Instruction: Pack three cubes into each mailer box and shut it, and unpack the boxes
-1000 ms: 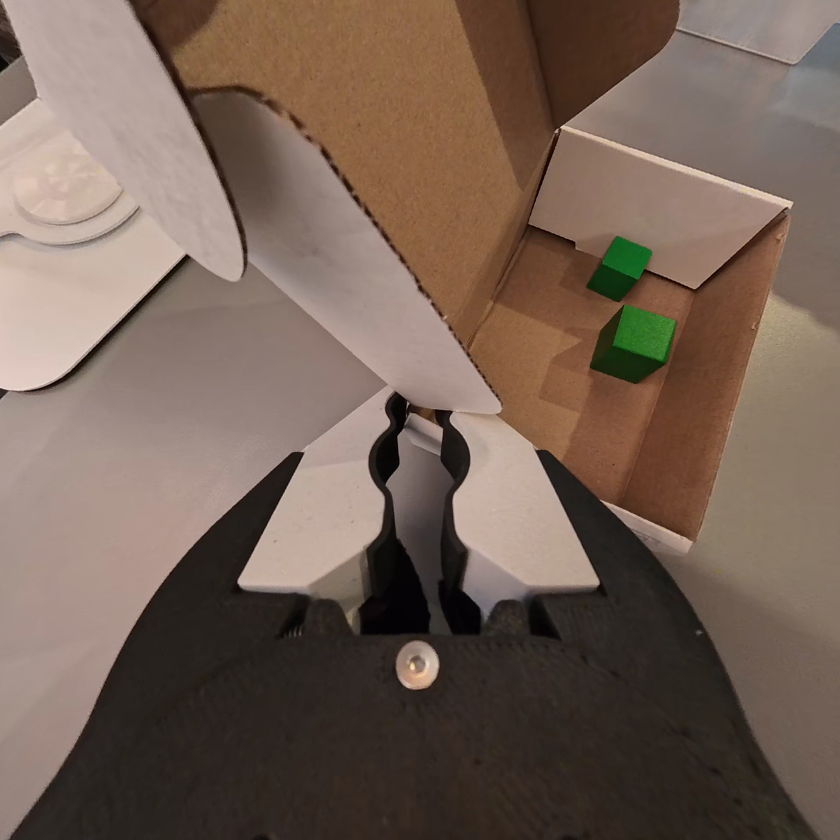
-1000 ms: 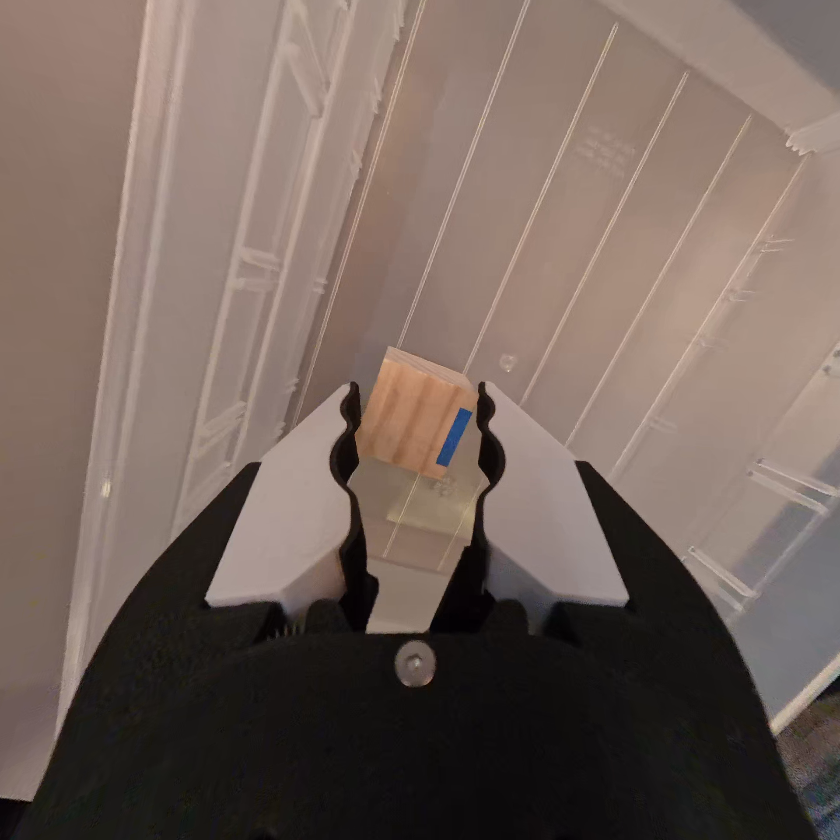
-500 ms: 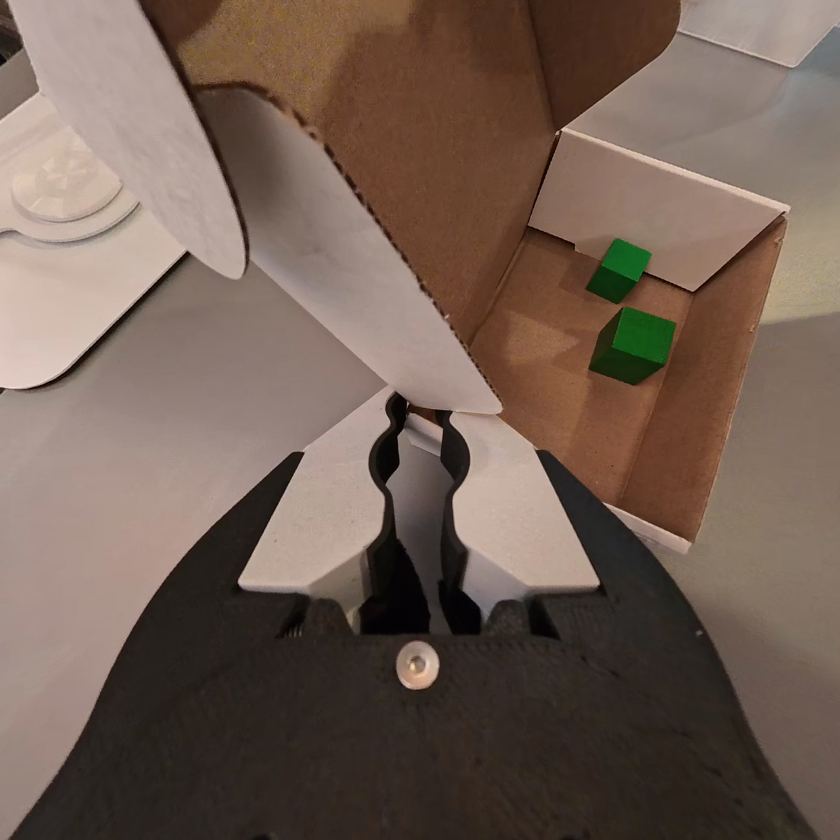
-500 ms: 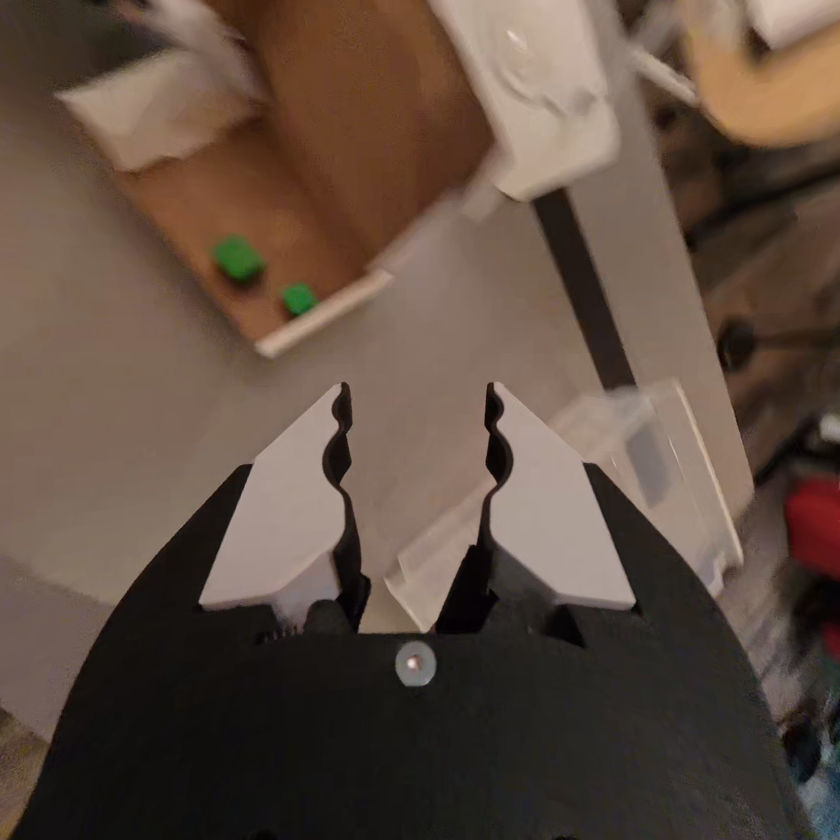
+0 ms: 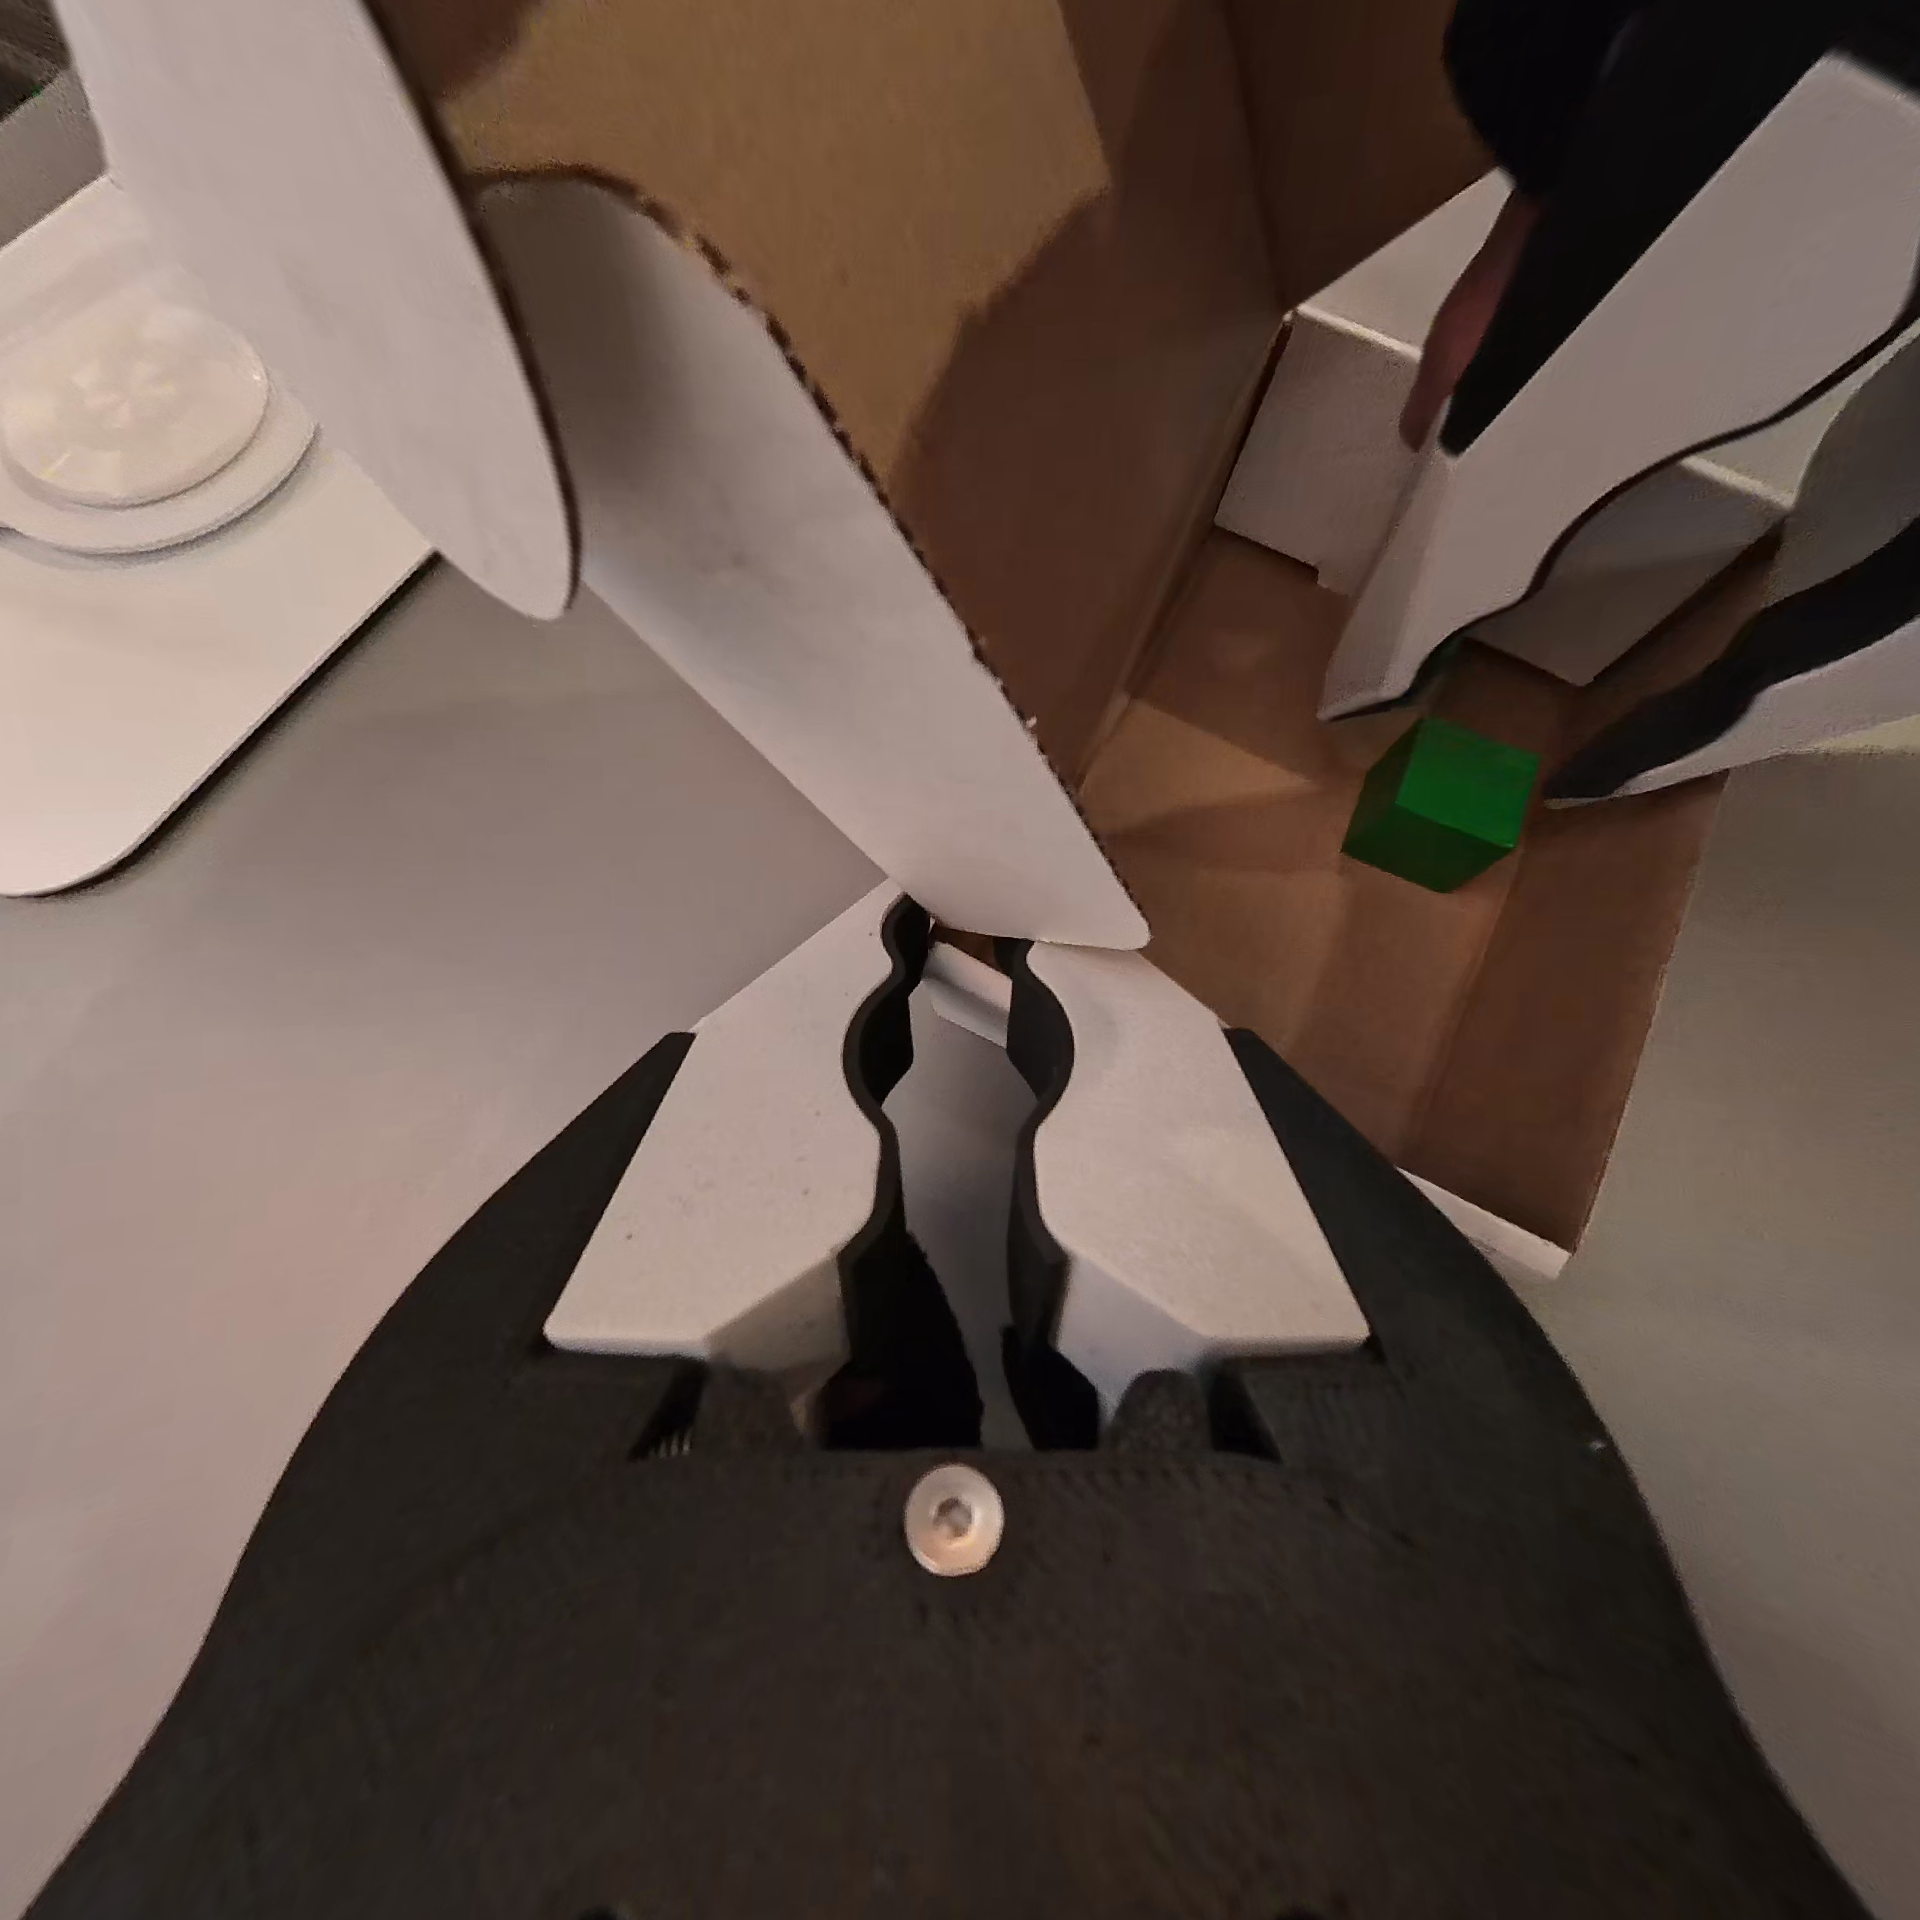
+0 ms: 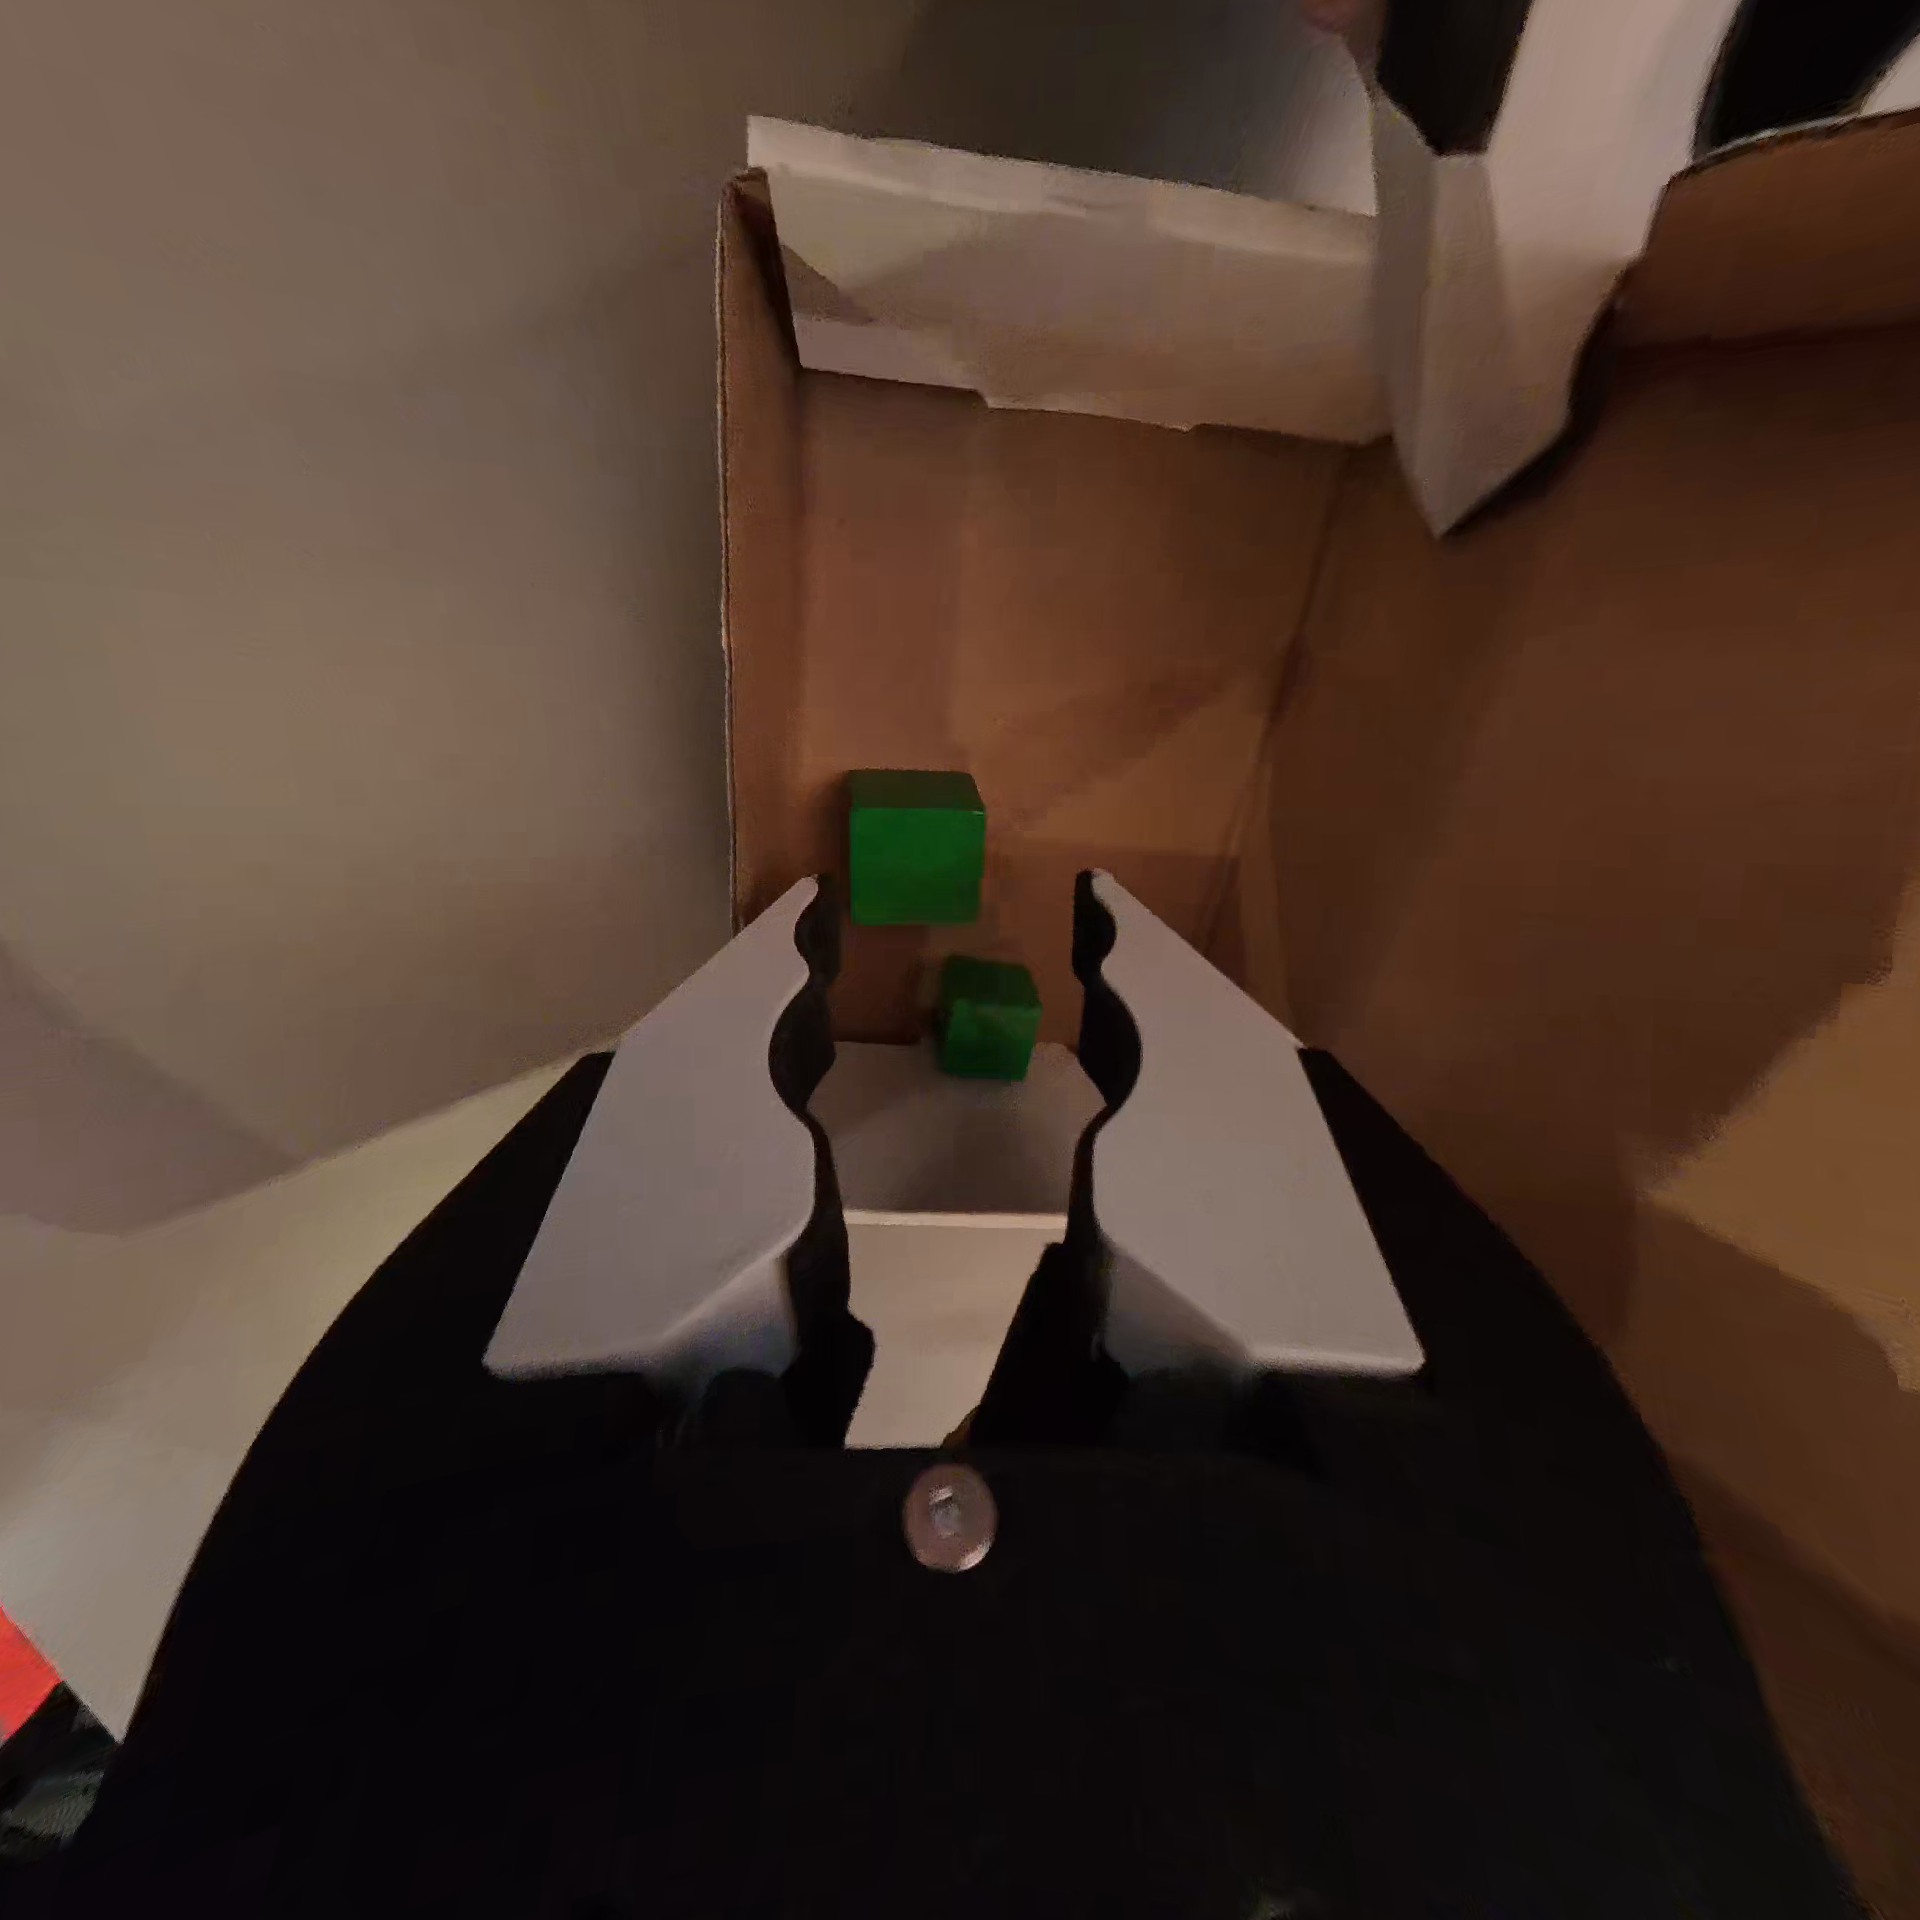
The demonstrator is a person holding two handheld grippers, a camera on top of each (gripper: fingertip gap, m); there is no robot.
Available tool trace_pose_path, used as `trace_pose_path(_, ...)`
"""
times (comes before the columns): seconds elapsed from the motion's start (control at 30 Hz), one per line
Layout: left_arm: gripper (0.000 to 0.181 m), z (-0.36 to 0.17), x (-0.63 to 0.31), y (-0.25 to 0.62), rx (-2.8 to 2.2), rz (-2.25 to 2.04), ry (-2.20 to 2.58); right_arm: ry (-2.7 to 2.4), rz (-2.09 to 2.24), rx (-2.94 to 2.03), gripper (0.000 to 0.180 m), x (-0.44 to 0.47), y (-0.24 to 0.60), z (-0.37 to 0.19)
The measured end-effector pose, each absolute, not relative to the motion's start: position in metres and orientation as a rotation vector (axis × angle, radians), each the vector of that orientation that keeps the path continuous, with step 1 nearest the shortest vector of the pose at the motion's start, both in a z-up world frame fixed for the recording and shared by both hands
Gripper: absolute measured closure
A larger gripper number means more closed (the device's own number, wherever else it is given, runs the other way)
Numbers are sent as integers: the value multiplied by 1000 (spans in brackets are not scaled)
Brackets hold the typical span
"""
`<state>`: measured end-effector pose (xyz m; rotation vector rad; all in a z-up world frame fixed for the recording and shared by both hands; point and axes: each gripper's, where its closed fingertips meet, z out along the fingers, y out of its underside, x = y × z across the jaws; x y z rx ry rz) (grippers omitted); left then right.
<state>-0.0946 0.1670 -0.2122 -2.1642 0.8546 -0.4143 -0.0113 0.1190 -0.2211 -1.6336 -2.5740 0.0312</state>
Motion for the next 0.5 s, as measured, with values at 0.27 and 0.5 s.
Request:
trace_pose_path(0.27, 171, -212, -94, 166, -2166, -421, 860, -2557, 75, -1649, 155, -16, 119, -240)
trace_pose_path(0.5, 171, -213, -95, 166, -2165, -420, 861, -2336, 163, -1601, 154, -14, 129, -188)
